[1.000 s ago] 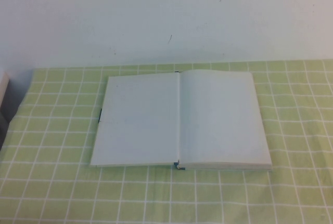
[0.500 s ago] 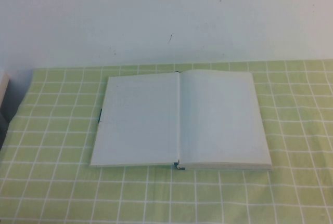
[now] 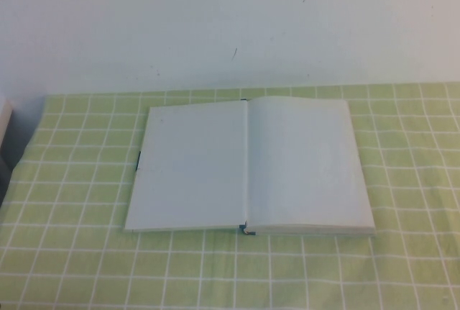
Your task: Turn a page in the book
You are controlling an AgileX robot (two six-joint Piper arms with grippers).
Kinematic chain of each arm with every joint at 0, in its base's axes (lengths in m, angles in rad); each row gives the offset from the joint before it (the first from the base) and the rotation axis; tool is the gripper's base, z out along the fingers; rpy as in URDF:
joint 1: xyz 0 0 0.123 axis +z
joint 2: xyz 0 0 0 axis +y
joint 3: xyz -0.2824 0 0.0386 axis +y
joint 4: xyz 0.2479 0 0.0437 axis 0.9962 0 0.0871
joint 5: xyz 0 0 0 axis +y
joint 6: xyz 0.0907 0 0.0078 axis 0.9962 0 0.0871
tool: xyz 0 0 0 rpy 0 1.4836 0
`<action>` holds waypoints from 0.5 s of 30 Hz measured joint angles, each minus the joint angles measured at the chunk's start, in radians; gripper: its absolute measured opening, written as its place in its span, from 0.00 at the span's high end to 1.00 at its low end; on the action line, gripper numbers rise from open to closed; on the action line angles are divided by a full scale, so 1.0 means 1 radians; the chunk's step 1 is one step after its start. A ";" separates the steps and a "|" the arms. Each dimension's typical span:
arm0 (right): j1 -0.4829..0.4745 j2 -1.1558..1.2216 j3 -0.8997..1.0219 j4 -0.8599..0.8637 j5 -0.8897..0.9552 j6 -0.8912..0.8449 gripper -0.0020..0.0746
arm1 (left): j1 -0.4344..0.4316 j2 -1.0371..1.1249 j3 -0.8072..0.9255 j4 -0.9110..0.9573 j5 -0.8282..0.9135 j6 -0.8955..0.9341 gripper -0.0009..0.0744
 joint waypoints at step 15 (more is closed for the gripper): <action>-0.154 -0.247 0.253 -0.247 -0.149 0.304 0.98 | 0.000 0.000 0.000 -0.002 0.002 0.000 0.99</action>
